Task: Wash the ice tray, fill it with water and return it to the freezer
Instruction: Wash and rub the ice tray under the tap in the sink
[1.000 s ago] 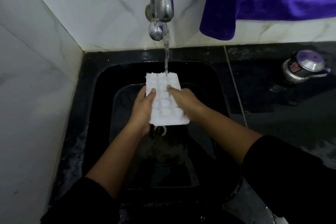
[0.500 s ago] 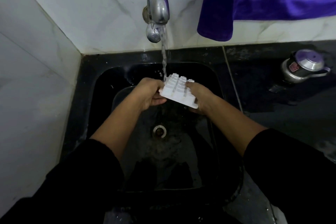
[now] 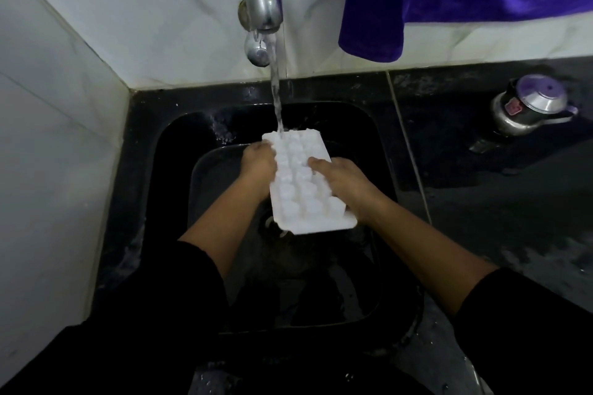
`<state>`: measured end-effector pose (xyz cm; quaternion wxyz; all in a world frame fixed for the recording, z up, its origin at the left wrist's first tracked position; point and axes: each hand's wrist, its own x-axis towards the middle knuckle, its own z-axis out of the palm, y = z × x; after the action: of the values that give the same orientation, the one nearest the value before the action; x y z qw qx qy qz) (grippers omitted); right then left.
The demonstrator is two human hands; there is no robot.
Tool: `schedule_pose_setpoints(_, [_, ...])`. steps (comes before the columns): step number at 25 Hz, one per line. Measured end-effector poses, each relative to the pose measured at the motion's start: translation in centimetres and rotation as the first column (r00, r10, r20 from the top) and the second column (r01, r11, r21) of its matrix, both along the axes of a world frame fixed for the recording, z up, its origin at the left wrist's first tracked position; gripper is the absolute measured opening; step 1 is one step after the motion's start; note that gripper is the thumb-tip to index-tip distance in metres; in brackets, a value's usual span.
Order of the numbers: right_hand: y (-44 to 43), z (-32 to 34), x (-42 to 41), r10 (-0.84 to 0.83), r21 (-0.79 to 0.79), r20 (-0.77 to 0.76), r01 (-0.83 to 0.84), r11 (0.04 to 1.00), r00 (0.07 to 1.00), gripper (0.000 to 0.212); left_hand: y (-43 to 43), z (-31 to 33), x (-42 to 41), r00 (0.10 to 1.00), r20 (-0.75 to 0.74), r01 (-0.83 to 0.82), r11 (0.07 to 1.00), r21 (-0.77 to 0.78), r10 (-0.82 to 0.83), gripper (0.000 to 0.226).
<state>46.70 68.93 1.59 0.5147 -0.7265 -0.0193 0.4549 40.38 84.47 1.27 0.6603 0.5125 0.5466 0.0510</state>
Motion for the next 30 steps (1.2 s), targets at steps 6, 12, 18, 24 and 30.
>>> schedule_pose_setpoints(6, [-3.1, 0.4, 1.3, 0.249, 0.088, 0.236, -0.276, 0.957, 0.939, 0.035, 1.3, 0.0, -0.5, 0.981, 0.181, -0.030, 0.974, -0.223, 0.072, 0.033])
schedule_pose_setpoints(12, [-1.9, 1.4, 3.2, 0.539, 0.033, 0.338, -0.582, 0.812, 0.771, 0.034, 4.7, 1.5, -4.1, 0.920, 0.168, 0.367, 0.928, -0.062, -0.353, 0.019])
schedule_pose_setpoints(18, [1.9, 2.0, 0.1, 0.256, 0.132, 0.313, -0.309, 0.942, 0.914, 0.028, 3.5, 2.8, -5.6, 0.828, 0.538, 0.033, 0.944, -0.328, 0.157, 0.054])
schedule_pose_setpoints(24, [2.0, 1.3, -2.3, 0.478, -0.341, 0.605, -0.336, 0.878, 0.637, 0.064, -3.4, -0.6, -7.2, 0.731, 0.619, 0.195, 0.782, -0.592, 0.287, 0.075])
schedule_pose_setpoints(30, [3.4, 1.9, -3.3, 0.695, -0.619, 0.709, -0.367, 0.694, 0.118, 0.071, -3.4, 0.1, -5.9, 0.740, 0.607, 0.211, 0.756, -0.619, 0.290, 0.080])
